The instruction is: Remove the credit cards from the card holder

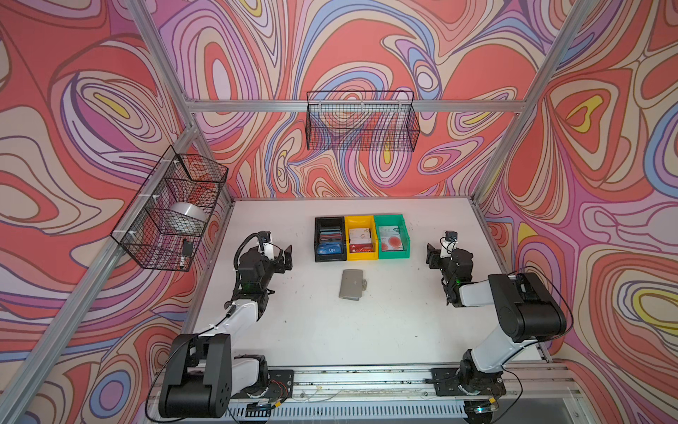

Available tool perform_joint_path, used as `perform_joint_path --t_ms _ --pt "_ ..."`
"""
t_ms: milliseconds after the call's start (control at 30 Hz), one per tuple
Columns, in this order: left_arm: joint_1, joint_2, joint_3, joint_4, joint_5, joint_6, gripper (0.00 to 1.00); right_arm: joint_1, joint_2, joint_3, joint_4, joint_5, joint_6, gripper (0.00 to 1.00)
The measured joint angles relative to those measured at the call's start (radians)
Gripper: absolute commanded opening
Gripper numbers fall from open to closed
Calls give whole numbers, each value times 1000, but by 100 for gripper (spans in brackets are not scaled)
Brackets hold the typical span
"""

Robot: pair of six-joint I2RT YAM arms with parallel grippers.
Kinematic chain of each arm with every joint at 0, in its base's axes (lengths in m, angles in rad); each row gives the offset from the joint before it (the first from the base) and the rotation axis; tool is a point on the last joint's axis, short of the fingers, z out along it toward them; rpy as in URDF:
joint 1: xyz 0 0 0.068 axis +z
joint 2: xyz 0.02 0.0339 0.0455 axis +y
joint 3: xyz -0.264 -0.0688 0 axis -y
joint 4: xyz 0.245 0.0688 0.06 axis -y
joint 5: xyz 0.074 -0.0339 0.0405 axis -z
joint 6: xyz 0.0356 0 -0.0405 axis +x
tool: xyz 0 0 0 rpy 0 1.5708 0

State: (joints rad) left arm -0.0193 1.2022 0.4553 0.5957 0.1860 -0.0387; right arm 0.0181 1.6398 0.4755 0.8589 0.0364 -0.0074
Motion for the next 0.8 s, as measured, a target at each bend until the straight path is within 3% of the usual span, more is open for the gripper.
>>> perform_joint_path --t_ms 200,367,533,733,800 --pt "-152 7 35 -70 33 -101 50 40 -171 199 -355 -45 -9 27" --pt "-322 118 36 -119 -4 -195 22 222 -205 357 -575 -100 -8 16" --pt "-423 248 47 -129 -14 -274 13 364 -128 377 -702 -174 50 0" --pt "-467 352 102 -120 -3 -355 0 396 32 392 -774 -237 126 0" --pt "-476 375 106 -107 2 -379 0 411 78 420 -794 -248 134 0"
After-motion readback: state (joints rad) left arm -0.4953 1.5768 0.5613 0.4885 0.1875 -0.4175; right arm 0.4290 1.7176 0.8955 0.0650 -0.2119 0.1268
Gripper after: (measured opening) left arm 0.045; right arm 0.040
